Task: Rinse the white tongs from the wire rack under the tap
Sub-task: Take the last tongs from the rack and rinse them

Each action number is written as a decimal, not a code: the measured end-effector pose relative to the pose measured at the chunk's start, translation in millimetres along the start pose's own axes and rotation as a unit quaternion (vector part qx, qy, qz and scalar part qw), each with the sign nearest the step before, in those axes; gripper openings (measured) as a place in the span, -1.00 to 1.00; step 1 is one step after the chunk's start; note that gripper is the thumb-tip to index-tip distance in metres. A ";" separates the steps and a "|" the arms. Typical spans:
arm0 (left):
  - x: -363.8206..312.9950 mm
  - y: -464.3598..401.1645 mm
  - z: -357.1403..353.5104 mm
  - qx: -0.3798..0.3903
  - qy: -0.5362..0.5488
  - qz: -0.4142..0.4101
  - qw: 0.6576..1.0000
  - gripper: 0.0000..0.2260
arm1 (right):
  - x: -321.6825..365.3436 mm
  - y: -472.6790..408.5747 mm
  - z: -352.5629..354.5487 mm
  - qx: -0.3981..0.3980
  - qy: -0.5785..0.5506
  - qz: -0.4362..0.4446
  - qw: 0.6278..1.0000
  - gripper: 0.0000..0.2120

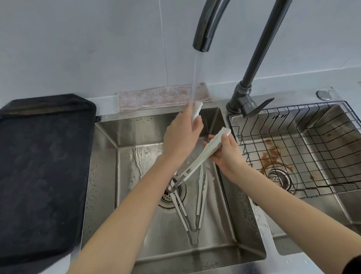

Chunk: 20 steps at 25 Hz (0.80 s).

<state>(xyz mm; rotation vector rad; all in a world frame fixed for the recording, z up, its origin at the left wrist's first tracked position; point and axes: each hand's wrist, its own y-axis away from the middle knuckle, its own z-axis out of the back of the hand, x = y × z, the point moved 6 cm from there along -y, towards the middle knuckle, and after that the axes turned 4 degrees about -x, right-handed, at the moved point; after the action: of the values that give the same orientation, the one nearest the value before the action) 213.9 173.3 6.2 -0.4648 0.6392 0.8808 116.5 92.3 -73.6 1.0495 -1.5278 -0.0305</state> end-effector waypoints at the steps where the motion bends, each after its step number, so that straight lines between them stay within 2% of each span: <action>1: -4.2 -4.2 1.1 -0.008 -0.033 -0.014 0.999 -0.62 | 2.2 1.0 -0.1 -0.001 0.005 0.007 1.000 -0.67; 6: -6.6 -15.5 1.9 -0.005 -0.116 -0.006 0.993 -0.66 | 25.2 4.3 5.5 -0.023 0.097 0.098 0.990 -0.64; 8: 3.6 -13.7 2.1 -0.006 -0.095 0.016 0.995 -0.68 | 34.3 7.9 4.6 -0.024 0.157 0.141 0.977 -0.63; 11: 34.8 -5.9 5.3 -0.010 -0.008 0.118 0.993 -0.57 | 39.7 14.0 -1.8 -0.007 0.224 0.179 0.958 -0.58; 14: 68.0 9.2 6.8 -0.023 0.109 0.234 0.966 -0.54 | 33.9 13.9 -9.0 0.005 0.266 0.176 0.948 -0.56; 16: 82.5 23.4 3.2 -0.016 0.172 0.293 0.940 -0.60 | 22.4 10.8 -12.1 0.020 0.319 0.154 0.935 -0.56; 20: 105.7 50.8 -15.0 0.033 0.215 0.339 0.915 -0.75 | -12.6 1.1 -5.3 0.035 0.380 0.091 0.920 -0.62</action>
<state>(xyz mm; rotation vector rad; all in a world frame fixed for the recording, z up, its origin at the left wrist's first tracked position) 217.5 251.4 -82.6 -0.3769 1.2781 1.4229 118.5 103.4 -81.3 0.8228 -0.9051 0.5116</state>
